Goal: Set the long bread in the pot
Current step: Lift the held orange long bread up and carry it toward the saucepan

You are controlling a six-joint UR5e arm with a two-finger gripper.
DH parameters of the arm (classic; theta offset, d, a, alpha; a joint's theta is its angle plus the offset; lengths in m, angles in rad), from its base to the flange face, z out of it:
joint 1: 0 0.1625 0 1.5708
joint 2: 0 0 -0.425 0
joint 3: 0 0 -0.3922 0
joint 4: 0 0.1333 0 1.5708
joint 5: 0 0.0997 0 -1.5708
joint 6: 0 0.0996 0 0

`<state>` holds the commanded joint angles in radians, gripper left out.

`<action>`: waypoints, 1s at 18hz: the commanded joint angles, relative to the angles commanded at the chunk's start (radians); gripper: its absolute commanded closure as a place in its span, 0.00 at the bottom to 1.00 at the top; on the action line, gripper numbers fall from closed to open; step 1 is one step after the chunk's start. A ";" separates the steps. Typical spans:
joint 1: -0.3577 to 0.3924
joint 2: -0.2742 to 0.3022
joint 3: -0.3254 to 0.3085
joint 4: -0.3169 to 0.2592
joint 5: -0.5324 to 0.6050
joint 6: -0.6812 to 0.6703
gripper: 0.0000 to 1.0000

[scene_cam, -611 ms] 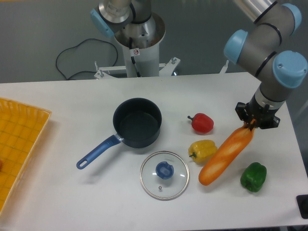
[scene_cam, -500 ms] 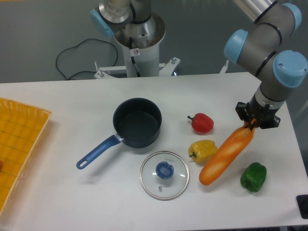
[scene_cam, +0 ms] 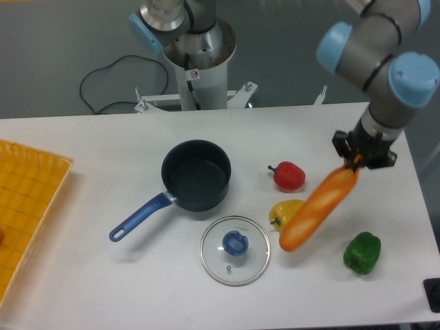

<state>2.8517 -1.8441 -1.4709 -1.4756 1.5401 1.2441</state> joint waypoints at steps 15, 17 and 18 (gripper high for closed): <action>-0.003 0.342 -0.287 -0.072 0.000 -0.150 0.87; -0.005 0.384 -0.302 -0.106 0.002 -0.201 0.87; -0.005 0.404 -0.307 -0.126 0.000 -0.222 0.87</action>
<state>2.8471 -1.4406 -1.7778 -1.6013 1.5401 1.0218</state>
